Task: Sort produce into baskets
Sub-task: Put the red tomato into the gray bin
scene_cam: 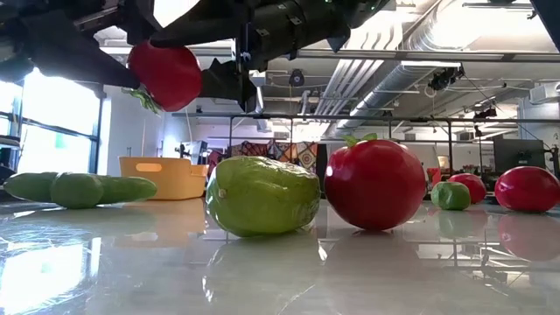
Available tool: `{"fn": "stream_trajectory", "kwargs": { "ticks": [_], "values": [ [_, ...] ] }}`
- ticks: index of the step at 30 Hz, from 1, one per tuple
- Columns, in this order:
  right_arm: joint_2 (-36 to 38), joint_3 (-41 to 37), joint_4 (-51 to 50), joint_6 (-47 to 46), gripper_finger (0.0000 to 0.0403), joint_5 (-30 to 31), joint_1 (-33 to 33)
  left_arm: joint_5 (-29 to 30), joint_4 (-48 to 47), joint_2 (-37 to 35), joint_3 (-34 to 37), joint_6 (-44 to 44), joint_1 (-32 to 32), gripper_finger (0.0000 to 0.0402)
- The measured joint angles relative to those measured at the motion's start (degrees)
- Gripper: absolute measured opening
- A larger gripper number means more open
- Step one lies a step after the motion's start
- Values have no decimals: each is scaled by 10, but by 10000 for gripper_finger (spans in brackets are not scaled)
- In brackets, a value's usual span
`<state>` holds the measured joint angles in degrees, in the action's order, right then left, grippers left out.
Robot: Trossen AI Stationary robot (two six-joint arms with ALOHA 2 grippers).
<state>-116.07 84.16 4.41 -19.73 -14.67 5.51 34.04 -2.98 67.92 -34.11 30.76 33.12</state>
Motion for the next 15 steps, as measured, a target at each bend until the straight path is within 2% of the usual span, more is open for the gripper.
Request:
{"fn": "stream_trajectory", "kwargs": {
  "ticks": [8,15],
  "values": [
    [5,1,4,31,316,35,12,-6,-3,1,1,-8,4,255],
    [58,2,-45,82,322,40,15,-5,-24,0,2,-23,4,253]
  ]
}}
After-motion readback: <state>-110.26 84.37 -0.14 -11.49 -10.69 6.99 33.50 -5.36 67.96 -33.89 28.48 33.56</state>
